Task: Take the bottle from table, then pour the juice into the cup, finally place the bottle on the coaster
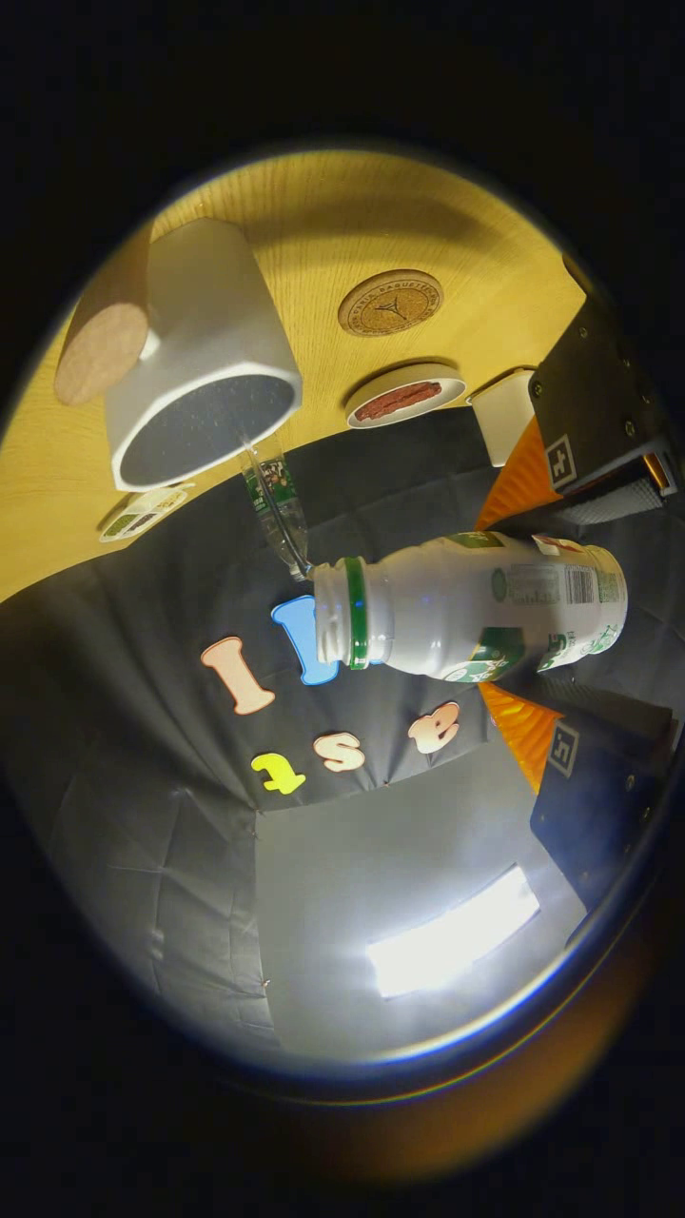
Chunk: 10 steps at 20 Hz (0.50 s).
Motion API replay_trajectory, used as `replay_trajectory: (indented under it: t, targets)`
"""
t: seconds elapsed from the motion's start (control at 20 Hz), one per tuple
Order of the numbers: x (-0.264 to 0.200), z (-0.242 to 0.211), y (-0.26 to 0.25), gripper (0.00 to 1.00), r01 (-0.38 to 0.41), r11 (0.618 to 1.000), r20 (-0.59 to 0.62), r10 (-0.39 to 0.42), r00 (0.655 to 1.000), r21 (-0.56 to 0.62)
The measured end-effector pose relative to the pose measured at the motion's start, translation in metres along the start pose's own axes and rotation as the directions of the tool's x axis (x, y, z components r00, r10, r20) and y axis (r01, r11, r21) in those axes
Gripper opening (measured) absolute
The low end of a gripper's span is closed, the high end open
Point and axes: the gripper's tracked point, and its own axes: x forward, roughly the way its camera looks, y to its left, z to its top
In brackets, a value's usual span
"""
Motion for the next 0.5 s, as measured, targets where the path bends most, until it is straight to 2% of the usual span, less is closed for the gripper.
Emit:
replay_trajectory:
  t: [0.5]
  targets:
    - [-0.0123, 0.0097, -0.0027, 0.73, 0.018, 0.996, 0.057, -0.023, 0.998, 0.092]
